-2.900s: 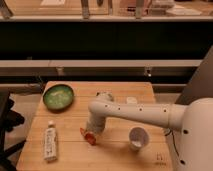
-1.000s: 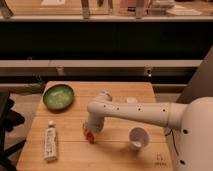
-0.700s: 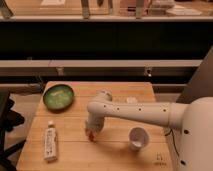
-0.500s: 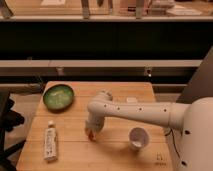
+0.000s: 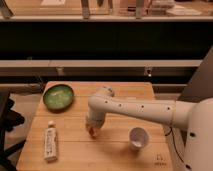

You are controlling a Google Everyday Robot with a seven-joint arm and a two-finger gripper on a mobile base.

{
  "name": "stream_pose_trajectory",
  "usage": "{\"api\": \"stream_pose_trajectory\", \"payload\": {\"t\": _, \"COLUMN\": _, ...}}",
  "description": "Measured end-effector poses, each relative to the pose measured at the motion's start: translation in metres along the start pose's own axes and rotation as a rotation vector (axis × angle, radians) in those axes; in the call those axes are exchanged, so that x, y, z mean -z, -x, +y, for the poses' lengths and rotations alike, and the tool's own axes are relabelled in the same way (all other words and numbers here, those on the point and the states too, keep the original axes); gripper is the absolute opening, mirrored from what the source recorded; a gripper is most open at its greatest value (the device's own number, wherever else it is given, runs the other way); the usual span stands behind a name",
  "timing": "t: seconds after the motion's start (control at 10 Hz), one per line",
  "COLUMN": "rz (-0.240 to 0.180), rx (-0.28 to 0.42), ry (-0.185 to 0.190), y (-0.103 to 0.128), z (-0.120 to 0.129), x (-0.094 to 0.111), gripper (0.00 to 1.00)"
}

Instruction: Place the pepper in the ceramic cup

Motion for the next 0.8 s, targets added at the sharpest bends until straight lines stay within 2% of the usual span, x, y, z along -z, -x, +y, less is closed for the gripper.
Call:
{"api": "stream_pose_trajectory", "payload": {"t": 0.3, "rz": 0.011, "rx": -0.013, "ry": -0.015, "y": -0.004, "z": -0.002, "x": 0.013, "gripper": 0.0}}
{"api": "stream_pose_trajectory", "payload": {"t": 0.6, "rz": 0.022, "rx": -0.021, "ry": -0.03, "y": -0.009, "z": -0.006, "x": 0.047, "gripper": 0.0}}
{"api": "stream_pose_trajectory", "payload": {"t": 0.8, "rz": 0.027, "rx": -0.029, "ry": -0.037, "y": -0.016, "z": -0.007, "x": 0.059, "gripper": 0.0}}
